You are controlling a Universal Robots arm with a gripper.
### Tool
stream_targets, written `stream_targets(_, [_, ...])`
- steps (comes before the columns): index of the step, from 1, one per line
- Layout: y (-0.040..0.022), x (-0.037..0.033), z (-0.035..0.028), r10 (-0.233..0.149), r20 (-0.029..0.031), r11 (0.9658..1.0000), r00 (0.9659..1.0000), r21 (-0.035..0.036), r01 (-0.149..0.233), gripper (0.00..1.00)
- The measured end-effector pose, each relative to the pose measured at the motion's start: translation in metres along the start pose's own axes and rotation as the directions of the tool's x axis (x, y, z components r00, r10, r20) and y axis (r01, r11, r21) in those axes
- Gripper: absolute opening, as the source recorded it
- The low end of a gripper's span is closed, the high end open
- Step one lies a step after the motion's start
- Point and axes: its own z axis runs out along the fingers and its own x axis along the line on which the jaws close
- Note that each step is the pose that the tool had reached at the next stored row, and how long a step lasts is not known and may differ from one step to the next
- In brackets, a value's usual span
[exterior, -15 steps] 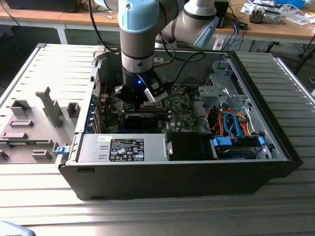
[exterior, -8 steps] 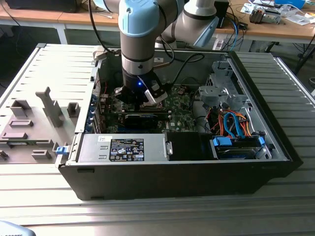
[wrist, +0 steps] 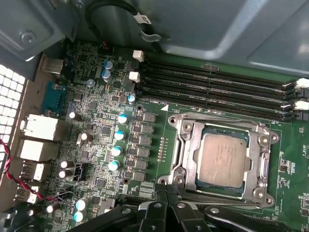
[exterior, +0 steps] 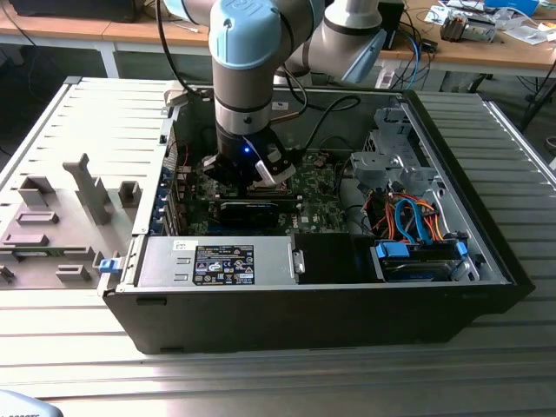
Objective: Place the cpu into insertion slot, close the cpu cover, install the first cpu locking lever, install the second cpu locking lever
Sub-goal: 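Install the second cpu locking lever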
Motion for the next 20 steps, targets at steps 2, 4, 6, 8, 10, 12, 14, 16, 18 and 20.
stream_targets(2, [0.0001, 0.0001, 0.0002, -0.003, 0.0012, 1.0, 1.0, -0.0044, 0.003, 0.11])
stream_targets(4, [0.0004, 0.0007, -0.0006, -0.005, 0.0025, 1.0, 1.0, -0.0045, 0.005, 0.11])
stream_targets(6, [0.0005, 0.0013, -0.0015, -0.008, 0.003, 1.0, 1.0, -0.0044, 0.008, 0.11])
stream_targets(8, [0.0008, 0.0015, -0.0027, -0.01, 0.003, 0.9999, 0.9999, -0.0046, 0.01, 0.11])
stream_targets(10, [-0.0001, 0.0018, -0.0042, -0.011, 0.0032, 0.9999, 0.9999, -0.0049, 0.011, 0.11])
stream_targets(12, [-0.0101, 0.0037, -0.0058, -0.011, 0.0033, 0.9999, 0.9999, -0.0062, 0.011, 0.11])
stream_targets(14, [-0.0145, 0.0044, -0.0065, -0.012, 0.0039, 0.9999, 0.9999, -0.0087, 0.012, 0.11])
stream_targets(16, [-0.0173, 0.0049, -0.0069, -0.012, 0.0048, 0.9998, 0.9999, -0.0142, 0.012, 0.11])
stream_targets(18, [-0.0174, 0.005, -0.0071, -0.011, 0.0055, 0.9998, 0.9999, -0.0184, 0.012, 0.11])
stream_targets(20, [-0.0173, 0.0049, -0.0069, -0.012, 0.006, 0.9997, 0.9999, -0.0207, 0.013, 0.11])
